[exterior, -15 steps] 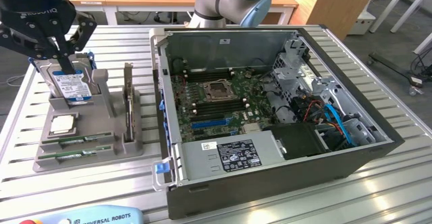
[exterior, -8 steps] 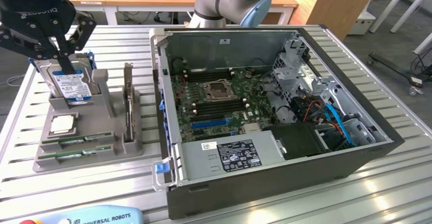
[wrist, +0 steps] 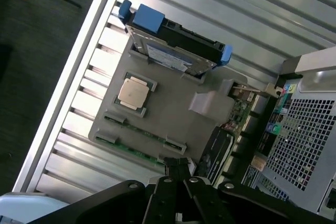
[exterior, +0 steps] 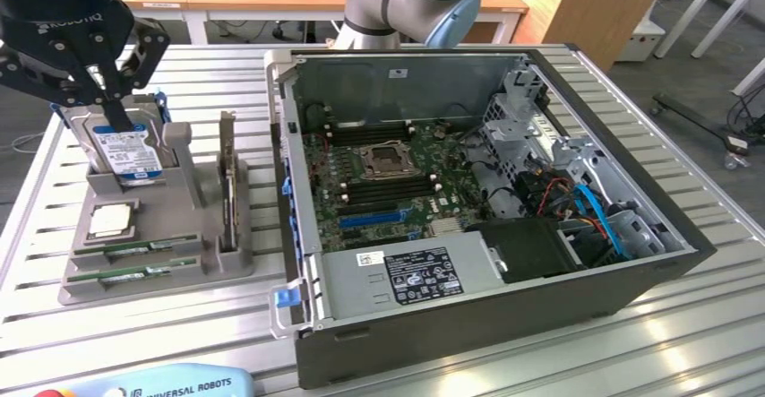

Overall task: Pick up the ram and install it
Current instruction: 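Pick up the ram and move it above insertion slot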

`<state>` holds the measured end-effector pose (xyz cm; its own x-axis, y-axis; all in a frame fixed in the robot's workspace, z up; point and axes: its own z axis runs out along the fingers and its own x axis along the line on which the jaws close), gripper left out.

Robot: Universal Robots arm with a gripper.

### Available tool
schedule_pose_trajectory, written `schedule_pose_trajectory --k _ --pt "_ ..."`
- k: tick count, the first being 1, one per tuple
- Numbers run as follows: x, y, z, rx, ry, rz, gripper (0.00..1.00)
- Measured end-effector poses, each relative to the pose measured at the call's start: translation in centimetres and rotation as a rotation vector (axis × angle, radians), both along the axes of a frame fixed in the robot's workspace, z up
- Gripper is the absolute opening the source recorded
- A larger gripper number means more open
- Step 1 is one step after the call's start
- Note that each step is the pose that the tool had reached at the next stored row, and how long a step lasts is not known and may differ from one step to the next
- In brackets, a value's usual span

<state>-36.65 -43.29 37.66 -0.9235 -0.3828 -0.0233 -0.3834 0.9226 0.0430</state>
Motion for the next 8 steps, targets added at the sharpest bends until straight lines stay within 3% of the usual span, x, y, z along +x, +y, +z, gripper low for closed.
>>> schedule_pose_trajectory --k 8 --pt "0.00 0.00 0.00 0.0000 0.0000 0.055 0.10"
